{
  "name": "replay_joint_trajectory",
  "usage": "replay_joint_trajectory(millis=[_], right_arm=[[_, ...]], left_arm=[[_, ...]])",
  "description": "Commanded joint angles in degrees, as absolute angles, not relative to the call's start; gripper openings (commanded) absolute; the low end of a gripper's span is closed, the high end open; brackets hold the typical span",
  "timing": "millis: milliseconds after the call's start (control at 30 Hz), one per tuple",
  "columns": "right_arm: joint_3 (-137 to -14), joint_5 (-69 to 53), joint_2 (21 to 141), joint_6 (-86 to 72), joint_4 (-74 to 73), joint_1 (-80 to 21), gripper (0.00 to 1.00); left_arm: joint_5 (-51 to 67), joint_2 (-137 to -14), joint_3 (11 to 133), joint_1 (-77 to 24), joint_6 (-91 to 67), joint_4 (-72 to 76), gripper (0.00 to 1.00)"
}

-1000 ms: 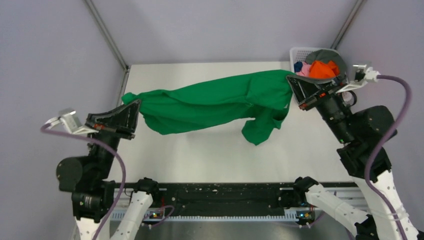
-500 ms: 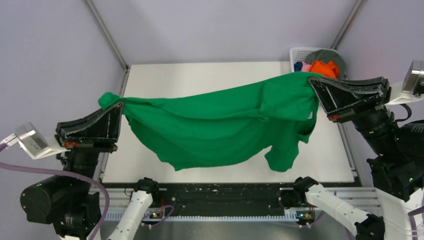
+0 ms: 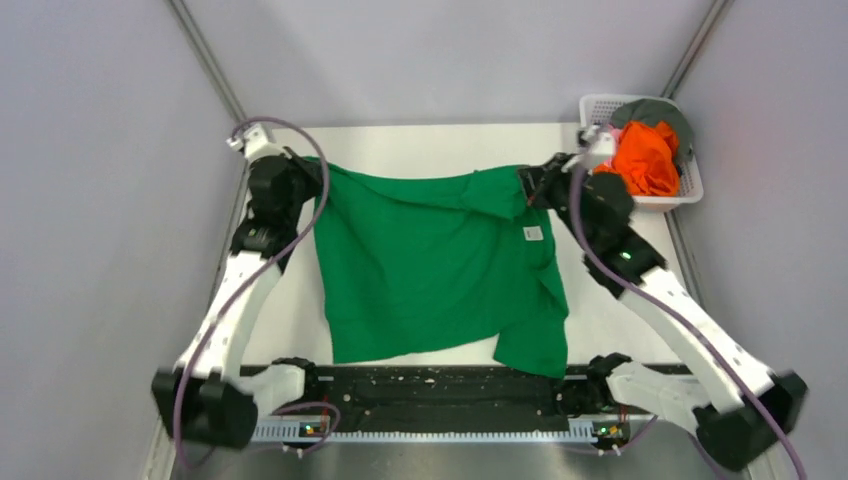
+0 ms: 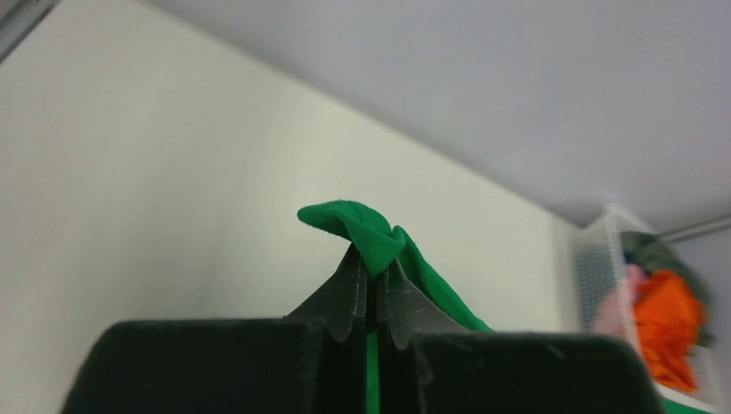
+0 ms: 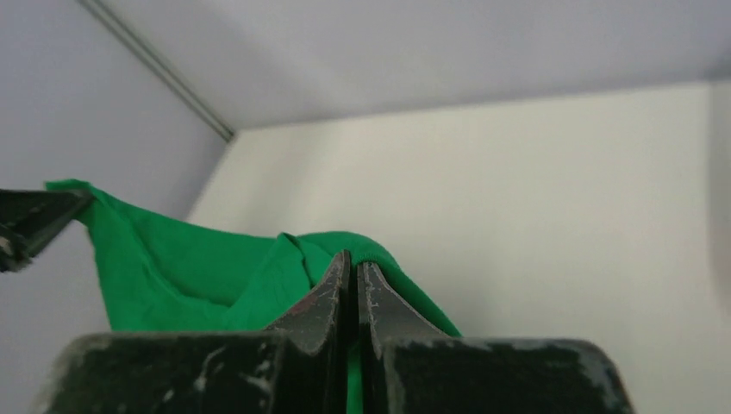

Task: Fold and stack the t-shirts
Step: Flatten out the tshirt

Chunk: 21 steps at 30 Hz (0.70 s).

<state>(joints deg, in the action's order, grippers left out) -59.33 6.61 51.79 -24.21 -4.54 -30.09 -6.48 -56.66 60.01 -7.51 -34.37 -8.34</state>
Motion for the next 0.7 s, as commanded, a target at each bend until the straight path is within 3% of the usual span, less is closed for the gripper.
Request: replay_joint_trajectory(millis=[0, 133, 200, 233, 300, 333, 367, 433, 567, 667], right_arm=[[-53.1, 13.6, 65.3, -26.1, 11.2, -25.4, 0.0], [-54.1, 7.2, 84.3, -27.5, 26.8, -19.3, 0.0], [-58.5, 4.6, 93.7, -26.7, 31.8, -17.2, 0.07], [-61.5, 3.7, 98.0, -26.3, 32.7, -16.4, 0.12], [-67.8, 1.8, 105.1, -25.9, 29.9, -14.8, 0.32], [-70.6, 1.6, 107.2, -25.3, 26.9, -14.4, 0.42], [-73.6, 2.0, 108.3, -24.7, 23.7, -14.0, 0.62], [-77.6, 4.6, 108.3, -22.4, 17.2, -13.9, 0.96], [-74.3, 7.0, 99.7, -21.3, 9.9, -13.9, 0.99], [-65.5, 8.8, 88.2, -24.6, 7.6, -13.9, 0.99]], left_arm=[[-17.1, -76.1, 60.1, -5.8, -33.0, 1.1, 0.0], [-13.2, -99.2, 74.2, -3.9, -33.5, 1.1, 0.04], [-12.4, -109.7, 84.8, -3.9, -33.2, -3.6, 0.12], [-11.8, -114.3, 90.3, -3.9, -32.9, -6.0, 0.22], [-10.4, -120.2, 98.8, -3.9, -32.3, -11.4, 0.58], [-9.8, -121.7, 101.5, -3.9, -32.2, -12.8, 0.83], [-8.8, -122.2, 102.8, -3.9, -31.6, -13.0, 0.97], [-8.0, -121.0, 102.9, -3.9, -31.0, -13.5, 0.99], [-6.9, -111.7, 96.8, -4.0, -31.9, -16.9, 0.99], [-6.1, -97.4, 86.4, -4.9, -33.6, -20.7, 0.99]])
